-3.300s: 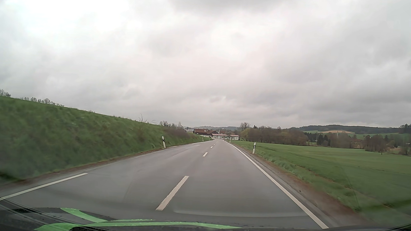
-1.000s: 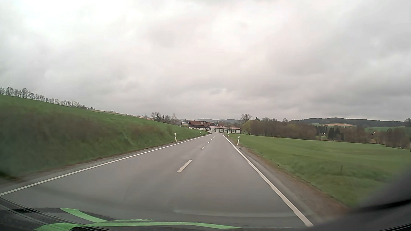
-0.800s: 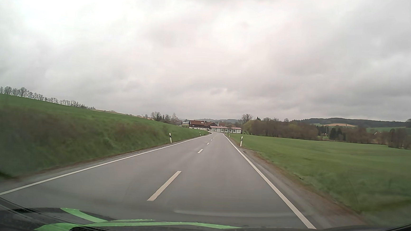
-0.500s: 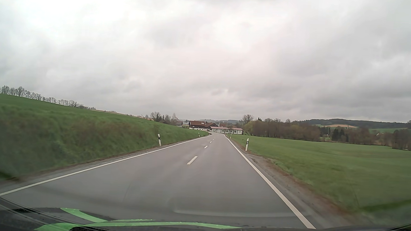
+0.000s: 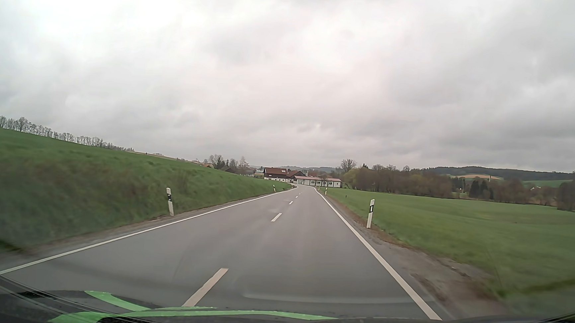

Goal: Follow the waypoints while adhering to traffic rules and regulations

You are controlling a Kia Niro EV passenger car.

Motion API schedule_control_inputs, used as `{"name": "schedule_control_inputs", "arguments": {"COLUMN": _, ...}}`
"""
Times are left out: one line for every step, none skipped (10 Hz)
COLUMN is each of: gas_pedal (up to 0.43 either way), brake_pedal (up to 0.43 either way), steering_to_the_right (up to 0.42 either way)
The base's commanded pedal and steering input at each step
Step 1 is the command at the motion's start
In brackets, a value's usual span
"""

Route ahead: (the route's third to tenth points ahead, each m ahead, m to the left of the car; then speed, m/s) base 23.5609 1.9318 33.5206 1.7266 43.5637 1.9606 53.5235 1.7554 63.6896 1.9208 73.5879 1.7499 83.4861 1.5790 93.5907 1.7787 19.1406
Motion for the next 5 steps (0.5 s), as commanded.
{"name": "schedule_control_inputs", "arguments": {"gas_pedal": 0.059, "brake_pedal": 0.000, "steering_to_the_right": 0.001}}
{"name": "schedule_control_inputs", "arguments": {"gas_pedal": 0.047, "brake_pedal": 0.000, "steering_to_the_right": 0.001}}
{"name": "schedule_control_inputs", "arguments": {"gas_pedal": 0.039, "brake_pedal": 0.000, "steering_to_the_right": 0.001}}
{"name": "schedule_control_inputs", "arguments": {"gas_pedal": 0.028, "brake_pedal": 0.000, "steering_to_the_right": 0.001}}
{"name": "schedule_control_inputs", "arguments": {"gas_pedal": 0.008, "brake_pedal": 0.000, "steering_to_the_right": 0.000}}
